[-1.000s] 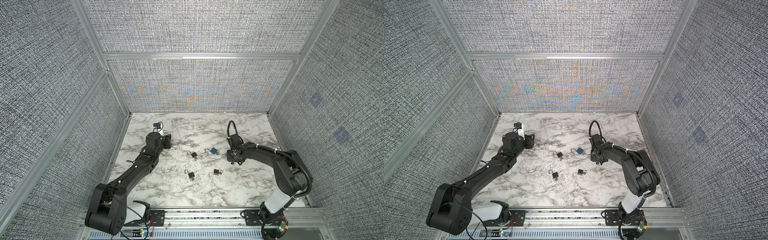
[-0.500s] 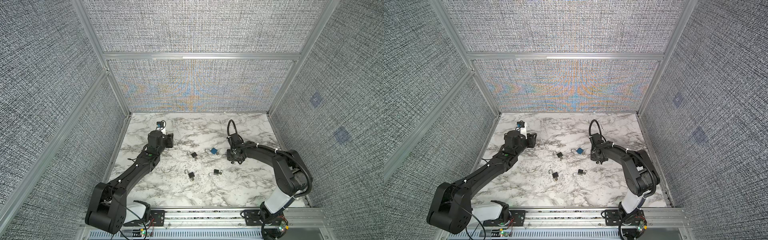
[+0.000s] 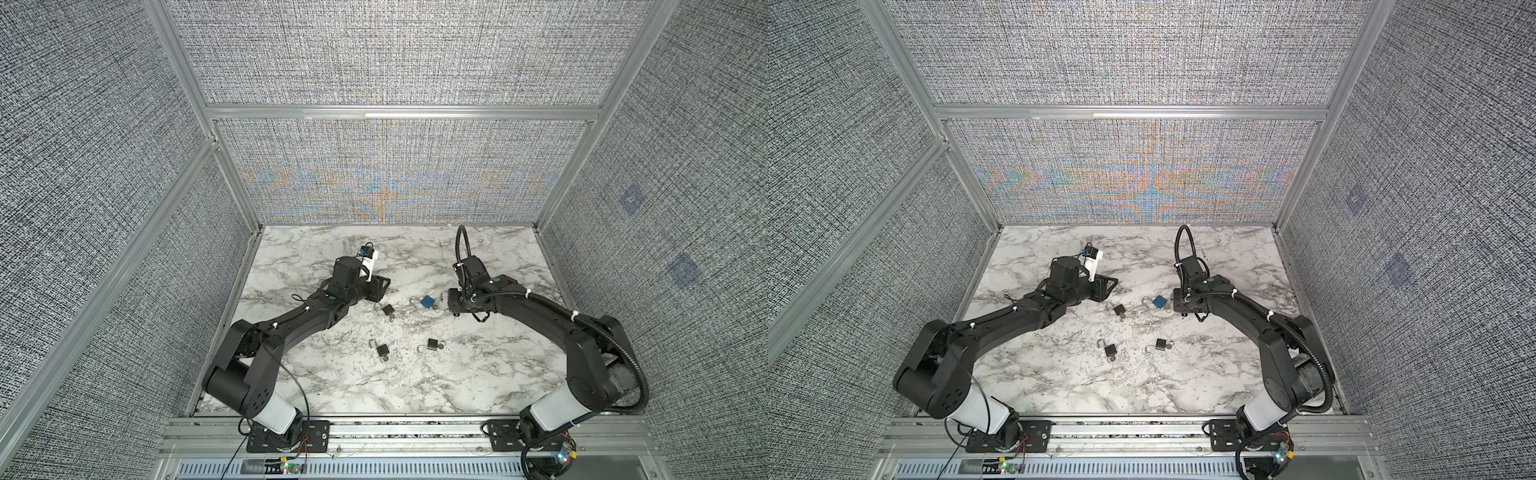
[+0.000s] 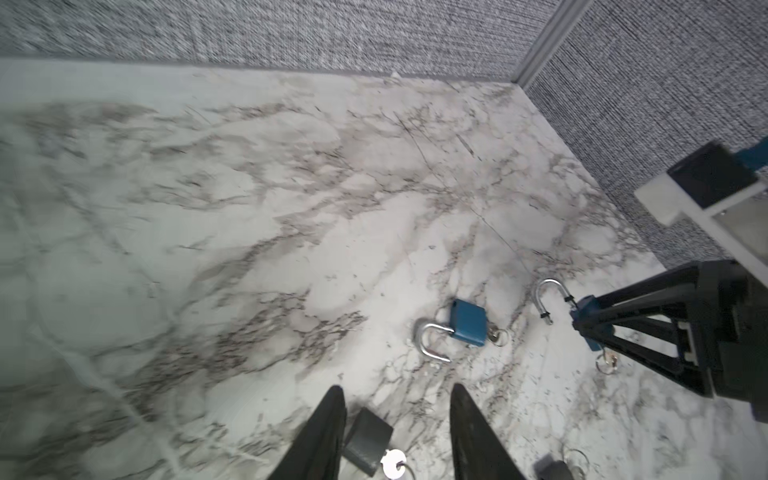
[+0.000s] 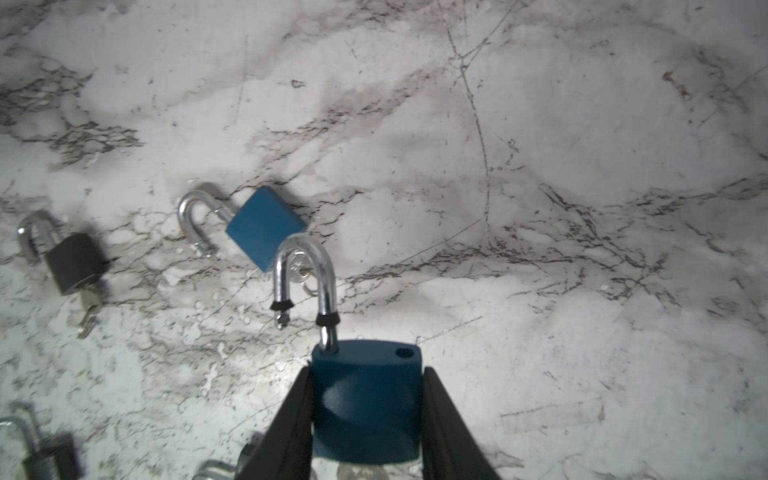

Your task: Lock with the key

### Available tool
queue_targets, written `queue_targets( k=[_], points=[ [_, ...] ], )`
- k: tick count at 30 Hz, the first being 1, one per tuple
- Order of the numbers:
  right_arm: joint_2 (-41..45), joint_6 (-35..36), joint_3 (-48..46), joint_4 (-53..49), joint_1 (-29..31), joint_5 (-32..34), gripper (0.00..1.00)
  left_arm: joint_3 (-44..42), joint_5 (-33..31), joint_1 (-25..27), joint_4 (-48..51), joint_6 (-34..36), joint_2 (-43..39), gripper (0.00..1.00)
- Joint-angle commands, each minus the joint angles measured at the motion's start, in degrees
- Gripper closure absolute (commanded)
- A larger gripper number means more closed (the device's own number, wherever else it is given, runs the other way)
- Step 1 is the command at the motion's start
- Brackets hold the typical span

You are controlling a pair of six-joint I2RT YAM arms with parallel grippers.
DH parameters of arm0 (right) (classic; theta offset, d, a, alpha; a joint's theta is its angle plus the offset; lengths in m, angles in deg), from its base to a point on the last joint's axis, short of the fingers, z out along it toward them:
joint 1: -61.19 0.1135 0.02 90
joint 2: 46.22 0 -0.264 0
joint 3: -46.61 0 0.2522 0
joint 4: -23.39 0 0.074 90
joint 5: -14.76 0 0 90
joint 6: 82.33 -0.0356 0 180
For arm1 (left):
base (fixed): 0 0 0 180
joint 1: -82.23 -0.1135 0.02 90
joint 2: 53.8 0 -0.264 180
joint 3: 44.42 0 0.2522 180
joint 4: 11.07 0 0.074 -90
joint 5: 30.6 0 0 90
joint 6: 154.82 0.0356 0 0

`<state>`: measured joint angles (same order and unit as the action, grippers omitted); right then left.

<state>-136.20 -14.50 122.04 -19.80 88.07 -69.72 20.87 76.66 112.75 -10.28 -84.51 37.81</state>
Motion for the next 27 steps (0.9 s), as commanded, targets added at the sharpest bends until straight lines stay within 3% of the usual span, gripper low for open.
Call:
queue_targets(
  k=[1, 14, 27],
  points=[
    [0.9, 0.2, 1.2, -1.8, 1.2, -1.5, 0.66, 1.6, 8.1, 1.2, -5.7, -4.7, 3.3, 0.56],
    [2.1, -1.2, 3.8, -2.7, 5.8, -3.4, 0.66, 1.0, 19.6, 4.0, -27.7, -17.7, 14.5, 0.56],
    [1.6, -1.5, 5.1, -2.7, 7.3, -3.4, 0.66, 2.3, 24.2, 4.9, -32.9, -21.5, 18.9, 0.56]
  ],
)
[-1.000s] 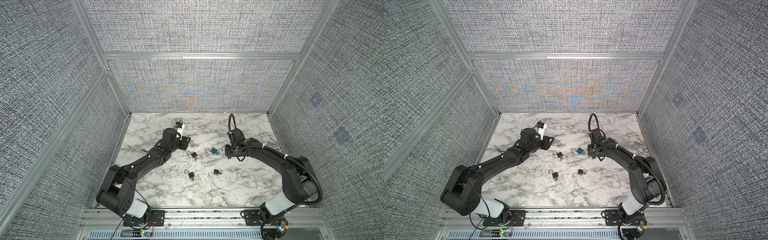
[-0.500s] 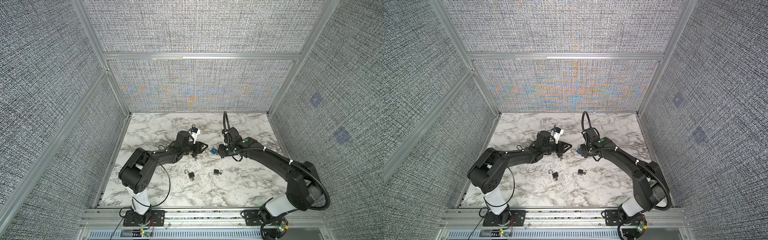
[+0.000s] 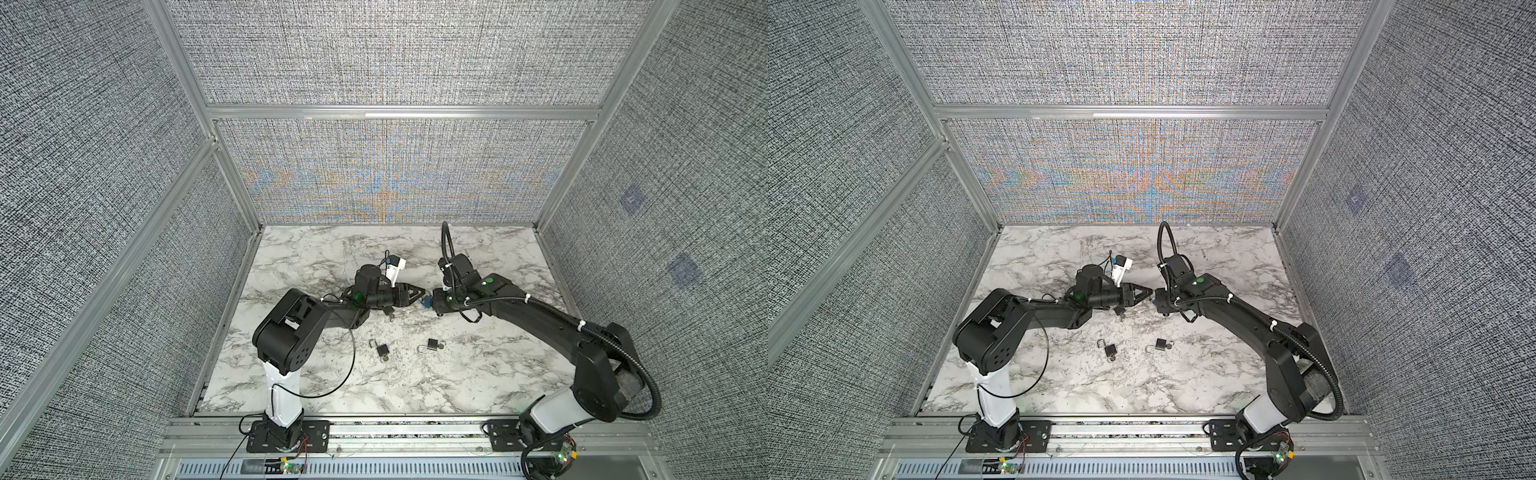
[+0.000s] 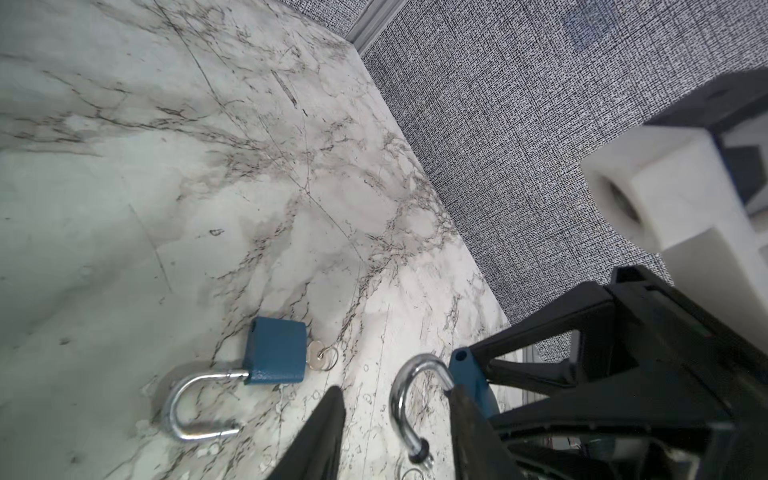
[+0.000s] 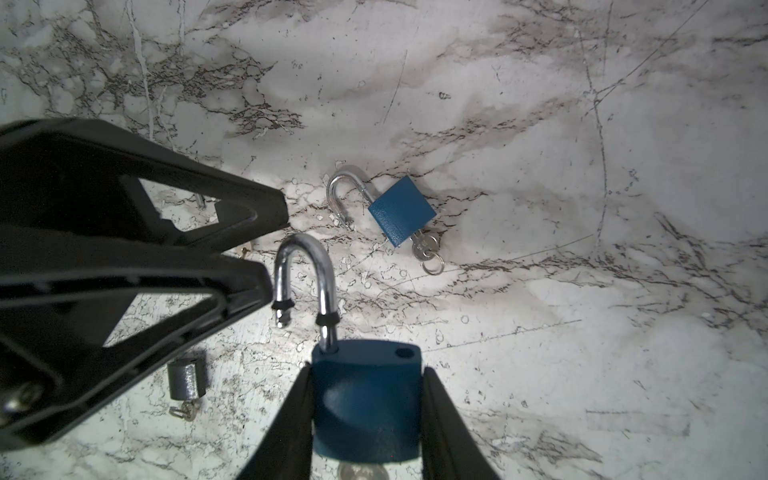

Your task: Lock with the key

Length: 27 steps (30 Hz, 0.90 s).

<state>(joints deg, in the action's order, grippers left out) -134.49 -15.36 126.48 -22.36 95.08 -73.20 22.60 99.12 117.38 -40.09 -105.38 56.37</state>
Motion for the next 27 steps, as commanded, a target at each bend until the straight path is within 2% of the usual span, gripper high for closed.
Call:
queue_targets(
  k=[1, 27],
  points=[
    [-0.1, -0.7, 0.8, -0.3, 0.2, 0.0, 0.66, 0.7, 1.8, 0.3, -3.2, -0.7, 0.5, 0.56],
    [-0.4, -0.7, 1.8, -0.4, 0.7, 0.3, 0.66, 1.9, 4.7, 0.7, -2.6, -0.7, 1.3, 0.69]
  ],
)
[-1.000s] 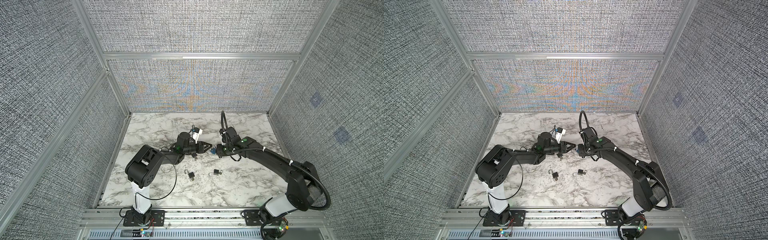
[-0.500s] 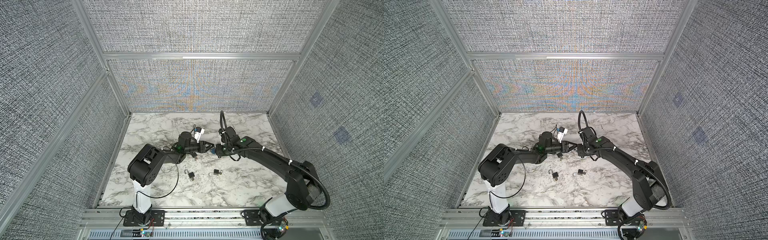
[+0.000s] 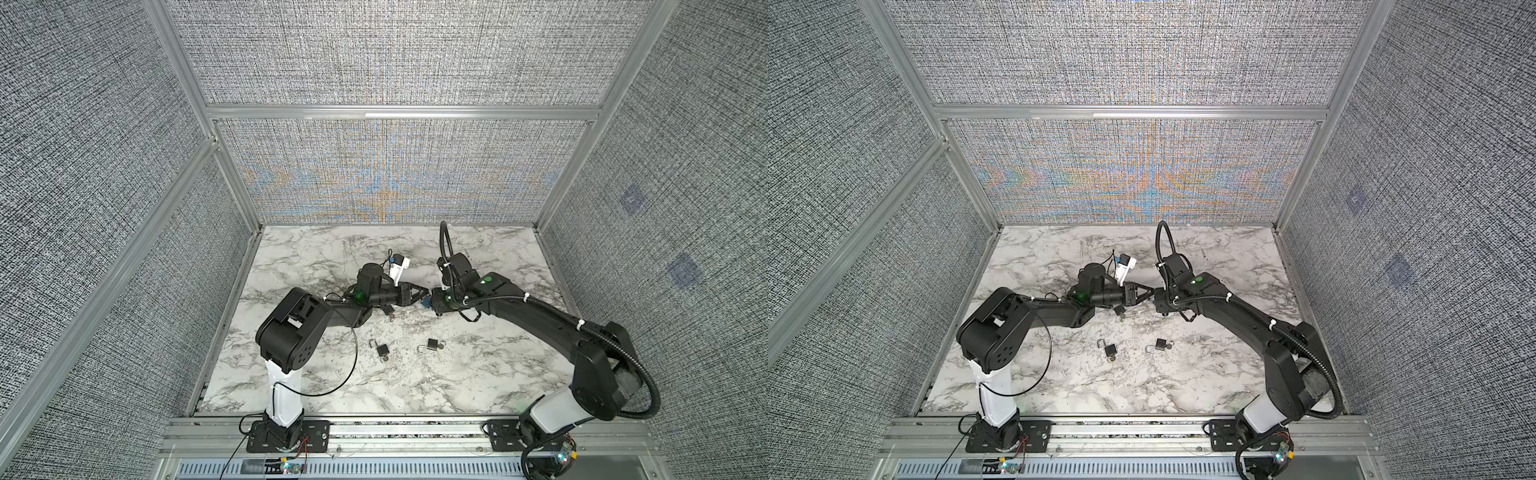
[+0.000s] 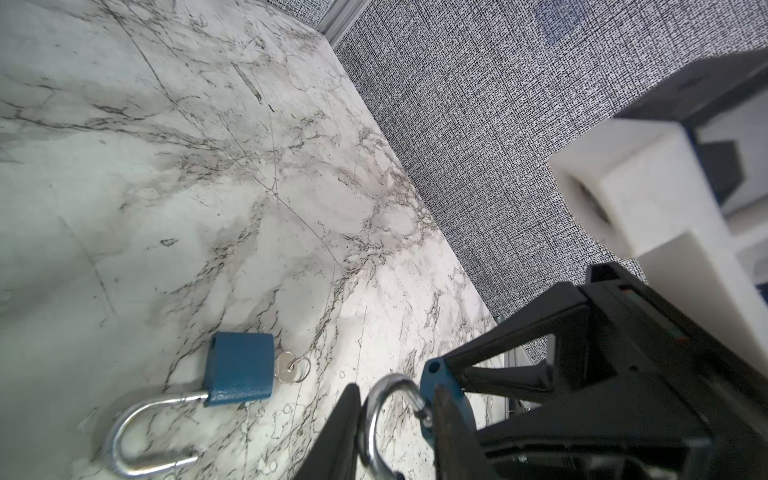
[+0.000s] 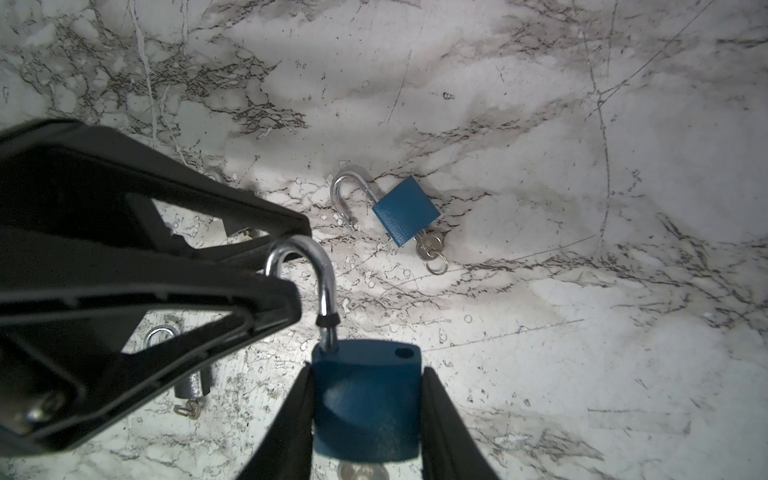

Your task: Lock with the key

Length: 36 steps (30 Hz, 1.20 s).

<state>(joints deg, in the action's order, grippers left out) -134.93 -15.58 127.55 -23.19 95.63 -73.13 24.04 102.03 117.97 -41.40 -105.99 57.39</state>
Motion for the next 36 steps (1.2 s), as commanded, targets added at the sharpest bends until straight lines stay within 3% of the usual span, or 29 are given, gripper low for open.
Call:
queue_targets(
  k=[1, 4, 8, 9, 12, 14, 17, 25, 36],
  points=[
    [0.1, -0.5, 0.8, 0.5, 0.1, 0.2, 0.66, 0.4, 1.8, 0.2, -1.3, -0.1, 0.4, 0.7],
    [0.0, -0.5, 1.0, 0.5, 0.2, 0.2, 0.66, 0.4, 1.8, 0.1, -1.3, -0.1, 0.4, 0.76],
    [0.2, -0.6, 1.2, 0.5, 0.1, 0.1, 0.66, 0.4, 1.5, 0.2, -1.1, -0.2, 0.6, 0.99],
    [0.2, -0.6, 1.2, 0.6, 0.1, 0.0, 0.66, 0.5, 1.5, 0.1, -1.0, -0.3, 0.6, 1.0],
    [0.3, -0.7, 1.1, 1.2, 0.2, -0.4, 0.64, 0.1, 1.3, 0.1, -2.1, -1.4, 0.9, 1.0],
    [0.6, -0.8, 0.8, 2.0, 0.2, -0.6, 0.52, -0.5, 0.7, 0.1, -3.6, -2.5, 0.8, 1.0],
    [2.0, -1.5, -0.2, 3.2, 0.0, -0.8, 0.43, -1.1, -0.7, 0.1, -4.7, -4.4, 0.0, 1.0],
    [11.3, -3.9, -10.5, 13.4, -1.5, -2.4, 0.42, -2.9, -6.9, 0.3, -8.1, -10.3, -4.6, 1.0],
    [19.9, -4.0, -23.1, 28.1, -1.3, -0.4, 0.42, -1.0, -14.0, 1.4, -1.1, -13.2, -10.1, 1.0]
  ],
)
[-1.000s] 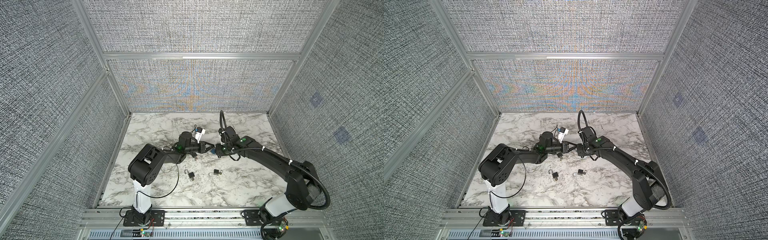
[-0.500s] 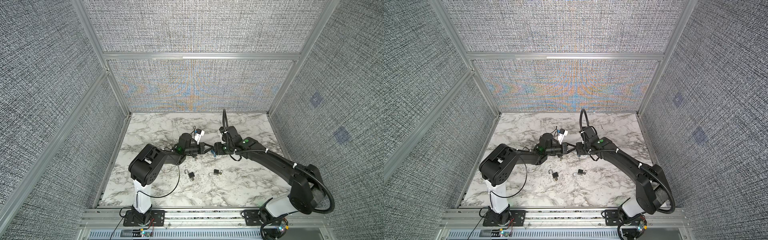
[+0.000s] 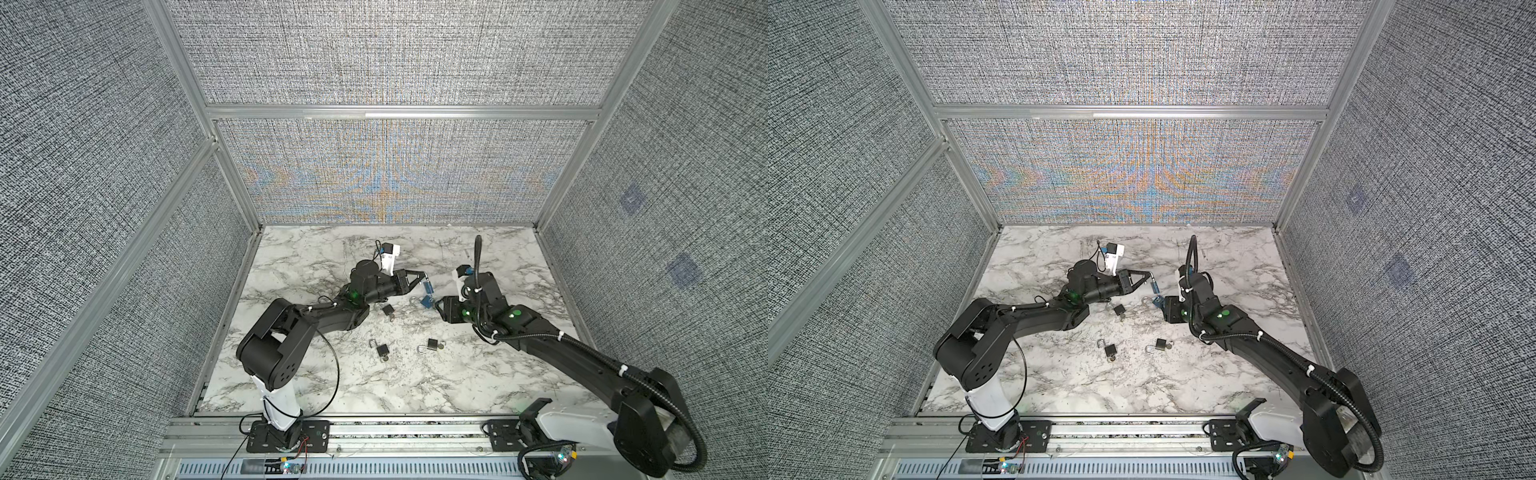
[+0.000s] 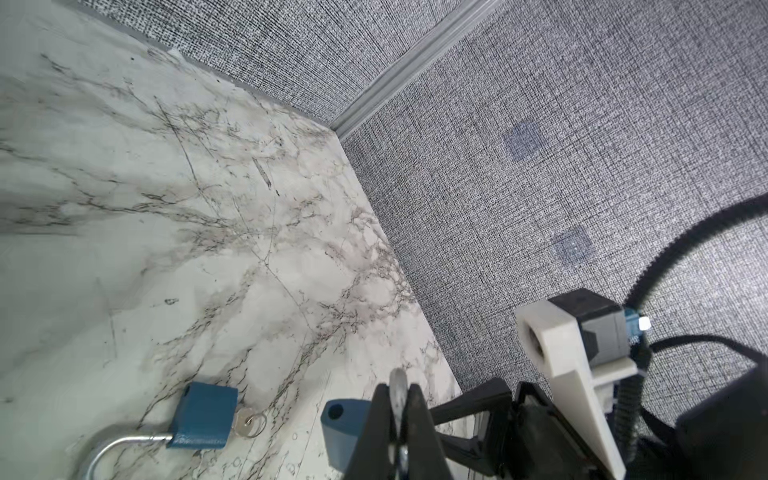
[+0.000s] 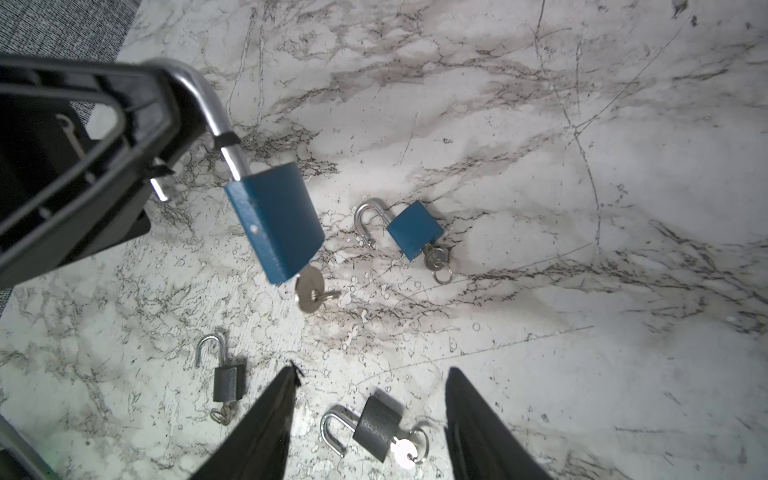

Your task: Lock with the key

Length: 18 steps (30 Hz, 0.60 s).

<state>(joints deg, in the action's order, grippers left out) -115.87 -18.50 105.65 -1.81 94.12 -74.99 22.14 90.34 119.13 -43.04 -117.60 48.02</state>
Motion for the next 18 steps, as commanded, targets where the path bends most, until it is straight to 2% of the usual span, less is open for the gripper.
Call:
queue_targets(
  k=[1, 10, 18],
  points=[
    [1.5, -1.3, -1.8, 7.8, 0.2, 1.9, 0.42, 1.2, -2.2, 0.4, 0.6, -2.0, -0.8, 1.0],
    [3.4, 0.5, -3.8, 14.7, 0.3, 1.4, 0.43, 4.4, -4.6, 2.0, 6.5, -2.5, -2.8, 1.0],
    [2.0, 1.8, -3.3, 18.6, 0.3, -1.1, 0.54, 3.9, -6.3, 2.6, 7.9, -2.8, -5.2, 1.0]
  ],
)
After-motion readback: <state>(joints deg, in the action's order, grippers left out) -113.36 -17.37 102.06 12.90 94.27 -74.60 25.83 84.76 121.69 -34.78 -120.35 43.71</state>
